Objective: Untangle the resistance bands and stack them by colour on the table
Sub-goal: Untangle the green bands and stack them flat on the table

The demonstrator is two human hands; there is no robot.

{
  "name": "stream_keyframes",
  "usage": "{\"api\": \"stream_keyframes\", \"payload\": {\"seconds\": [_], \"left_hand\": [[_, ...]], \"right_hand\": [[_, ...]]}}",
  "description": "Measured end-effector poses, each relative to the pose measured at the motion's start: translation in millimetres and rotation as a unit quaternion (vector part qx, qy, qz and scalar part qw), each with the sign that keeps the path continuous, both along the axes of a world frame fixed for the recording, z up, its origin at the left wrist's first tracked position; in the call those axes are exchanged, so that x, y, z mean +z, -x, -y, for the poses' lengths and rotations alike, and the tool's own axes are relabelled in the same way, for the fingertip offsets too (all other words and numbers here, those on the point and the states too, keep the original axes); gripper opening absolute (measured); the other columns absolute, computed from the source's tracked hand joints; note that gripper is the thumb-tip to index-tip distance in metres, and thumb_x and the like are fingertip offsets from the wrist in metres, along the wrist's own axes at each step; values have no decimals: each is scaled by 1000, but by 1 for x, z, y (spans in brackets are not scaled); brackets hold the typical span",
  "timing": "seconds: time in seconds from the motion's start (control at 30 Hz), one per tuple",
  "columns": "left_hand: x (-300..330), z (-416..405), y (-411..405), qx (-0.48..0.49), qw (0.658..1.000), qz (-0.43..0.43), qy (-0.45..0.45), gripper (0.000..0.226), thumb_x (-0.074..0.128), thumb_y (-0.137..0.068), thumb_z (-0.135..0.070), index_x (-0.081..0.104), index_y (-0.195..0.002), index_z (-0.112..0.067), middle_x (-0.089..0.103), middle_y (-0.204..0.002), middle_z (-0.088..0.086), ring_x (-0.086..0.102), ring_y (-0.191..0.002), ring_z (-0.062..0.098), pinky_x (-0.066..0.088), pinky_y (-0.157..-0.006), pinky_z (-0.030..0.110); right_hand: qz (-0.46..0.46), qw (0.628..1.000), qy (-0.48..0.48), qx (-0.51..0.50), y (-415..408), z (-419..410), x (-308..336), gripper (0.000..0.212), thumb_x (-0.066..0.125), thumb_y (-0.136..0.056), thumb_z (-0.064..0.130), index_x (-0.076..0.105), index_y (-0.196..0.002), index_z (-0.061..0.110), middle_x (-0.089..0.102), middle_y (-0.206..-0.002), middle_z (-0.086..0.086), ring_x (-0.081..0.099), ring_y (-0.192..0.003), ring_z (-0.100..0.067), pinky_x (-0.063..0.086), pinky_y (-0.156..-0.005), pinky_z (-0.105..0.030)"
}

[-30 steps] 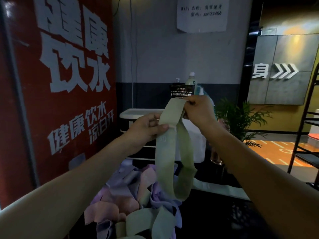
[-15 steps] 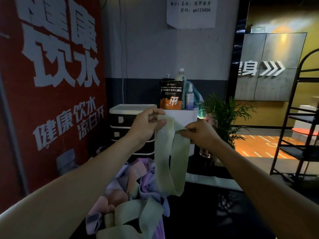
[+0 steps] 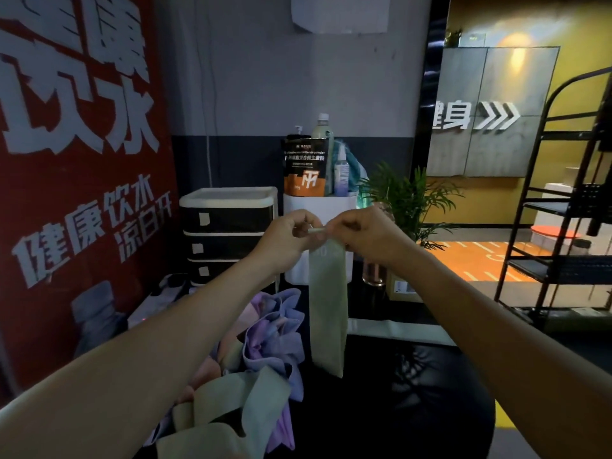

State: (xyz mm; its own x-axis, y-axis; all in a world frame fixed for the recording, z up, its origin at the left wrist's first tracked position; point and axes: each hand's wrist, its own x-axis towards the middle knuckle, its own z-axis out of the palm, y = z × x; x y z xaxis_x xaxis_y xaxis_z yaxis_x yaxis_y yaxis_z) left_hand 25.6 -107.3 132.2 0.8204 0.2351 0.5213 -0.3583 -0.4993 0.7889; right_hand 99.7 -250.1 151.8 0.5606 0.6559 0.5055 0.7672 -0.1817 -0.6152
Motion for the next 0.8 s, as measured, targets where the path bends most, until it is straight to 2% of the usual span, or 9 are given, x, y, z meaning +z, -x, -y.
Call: {"api": "stream_keyframes", "payload": {"seconds": [0.1, 0.2, 0.33, 0.43, 0.5, 0.57, 0.6, 0.7, 0.8], "left_hand": [[-2, 3, -5, -12, 1000, 1, 28, 16, 66, -83, -6, 55, -76, -15, 51, -68, -4, 49, -51, -6, 43, -56, 12], [-9, 3, -9, -21, 997, 0, 72, 17, 62, -86, -4, 54, -77, -15, 49, -68, -5, 50, -50, -6, 42, -50, 10], [-24, 5, -20, -26, 990, -37, 130, 11, 58, -90, -8, 52, -88, -18, 59, -87, 2, 57, -76, 9, 49, -58, 15], [-40, 8, -29, -51, 978, -105, 175, 14, 54, -89, 2, 52, -88, -12, 59, -84, 7, 56, -77, 18, 51, -61, 25], [-60, 4, -34, -61, 983, -153, 78, 17, 65, -83, -2, 57, -97, -8, 63, -93, 12, 58, -85, 21, 51, -76, 35], [-76, 2, -34, -82, 977, -195, 19, 35, 78, -69, -19, 60, -100, -15, 65, -98, 7, 59, -89, 15, 50, -80, 33], [-83, 1, -35, -83, 975, -207, 13, 36, 79, -65, -23, 60, -96, -18, 65, -95, 2, 58, -87, 13, 48, -78, 30], [-93, -2, -40, -78, 967, -241, -2, 22, 75, -76, -11, 59, -89, -19, 62, -85, -5, 56, -84, 11, 45, -76, 27], [-95, -7, -45, -52, 955, -285, -67, 16, 72, -80, -15, 64, -94, -16, 64, -88, -4, 58, -84, 10, 45, -76, 24]], "right_hand": [[37, 999, 29, -23, -2, -4, -4, 14, 65, -86, 23, 72, -83, 11, 57, -62, 4, 47, -58, -10, 40, -59, -26], [32, 999, 9, -41, -9, -6, -8, 16, 66, -85, 20, 73, -87, 5, 64, -70, -5, 53, -62, -13, 47, -61, -29], [-29, 998, -36, -51, -15, -5, -13, 15, 65, -86, 16, 73, -90, 4, 70, -80, -10, 66, -70, -23, 58, -69, -33], [-94, 986, -113, -74, -21, -3, -15, 16, 63, -88, 11, 72, -92, -2, 65, -70, -6, 60, -51, -3, 53, -50, -17], [-96, 976, -165, -108, -27, 1, -16, 16, 63, -88, 13, 72, -91, 1, 63, -67, -3, 59, -50, -2, 52, -50, -20], [-112, 960, -215, -142, -37, 7, -20, 15, 64, -88, 16, 73, -92, 5, 67, -77, -7, 65, -66, -16, 58, -61, -33], [-128, 950, -235, -161, -42, 11, -24, 15, 63, -88, 17, 73, -94, 7, 67, -80, -7, 65, -70, -20, 58, -63, -36], [-154, 927, -261, -221, -61, 27, -39, 15, 62, -88, 16, 72, -93, 5, 65, -77, -6, 63, -73, -22, 58, -71, -42], [-182, 905, -267, -277, -81, 46, -58, 11, 62, -87, 15, 70, -80, 12, 63, -73, -3, 65, -84, -31, 54, -78, -54]]}}
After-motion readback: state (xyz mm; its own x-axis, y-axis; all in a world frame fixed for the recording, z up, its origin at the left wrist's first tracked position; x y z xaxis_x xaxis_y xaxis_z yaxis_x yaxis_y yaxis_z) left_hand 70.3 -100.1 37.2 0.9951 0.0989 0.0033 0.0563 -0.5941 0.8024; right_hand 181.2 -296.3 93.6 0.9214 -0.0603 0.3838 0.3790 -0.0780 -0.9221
